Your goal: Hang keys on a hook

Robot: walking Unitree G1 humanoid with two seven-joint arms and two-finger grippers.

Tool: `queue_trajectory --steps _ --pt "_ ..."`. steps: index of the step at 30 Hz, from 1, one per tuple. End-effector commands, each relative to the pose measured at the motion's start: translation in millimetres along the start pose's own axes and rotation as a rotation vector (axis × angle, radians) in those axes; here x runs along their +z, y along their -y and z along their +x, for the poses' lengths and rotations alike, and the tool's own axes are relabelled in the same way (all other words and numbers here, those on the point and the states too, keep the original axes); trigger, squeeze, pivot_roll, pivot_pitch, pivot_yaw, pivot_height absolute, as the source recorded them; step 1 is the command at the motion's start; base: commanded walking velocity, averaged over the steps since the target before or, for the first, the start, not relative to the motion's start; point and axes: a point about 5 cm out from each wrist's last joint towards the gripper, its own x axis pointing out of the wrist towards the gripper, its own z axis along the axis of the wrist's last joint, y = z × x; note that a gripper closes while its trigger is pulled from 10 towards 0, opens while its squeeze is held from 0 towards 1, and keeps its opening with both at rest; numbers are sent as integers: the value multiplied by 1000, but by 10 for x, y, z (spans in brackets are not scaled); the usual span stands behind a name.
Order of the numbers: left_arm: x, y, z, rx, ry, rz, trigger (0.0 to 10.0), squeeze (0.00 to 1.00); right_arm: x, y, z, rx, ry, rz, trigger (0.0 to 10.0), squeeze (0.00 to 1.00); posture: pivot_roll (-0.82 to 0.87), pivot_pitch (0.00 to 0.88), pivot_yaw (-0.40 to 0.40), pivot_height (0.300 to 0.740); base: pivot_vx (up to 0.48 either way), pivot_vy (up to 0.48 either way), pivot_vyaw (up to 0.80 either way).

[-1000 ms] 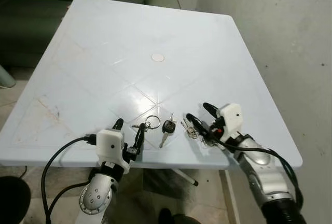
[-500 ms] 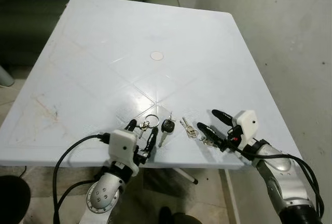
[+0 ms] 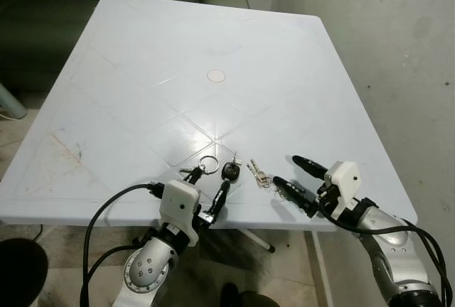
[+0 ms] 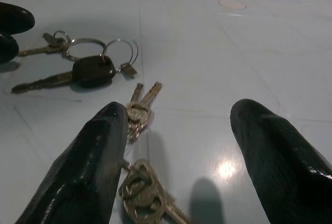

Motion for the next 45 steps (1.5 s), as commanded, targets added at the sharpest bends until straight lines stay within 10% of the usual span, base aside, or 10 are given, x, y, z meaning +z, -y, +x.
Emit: queue_trajectory --steps 1,30,34,37,45 --pt "-31 54 -23 -24 -23 -6 10000 0 -31 14 -77 6 -27 -38 10000 0 -101 177 -80 740 0 0 0" --pt "-60 164 -25 -90 -57 -19 10000 0 -113 -135 -158 148 -59 -119 10000 0 -108 193 -72 740 0 0 0" --pt "-60 163 -26 -90 -57 -18 10000 0 -126 -136 -137 128 -62 -115 8706 0 -106 194 -74 740 0 0 0" --pt "-58 164 -26 -89 -57 -19 10000 0 -126 -130 -109 109 -58 -112 3373 0 -105 194 -75 740 0 0 0" --pt "-56 171 -27 -84 -57 -21 10000 0 -118 -102 -84 77 -51 -118 0 0 -102 195 -76 740 0 0 0"
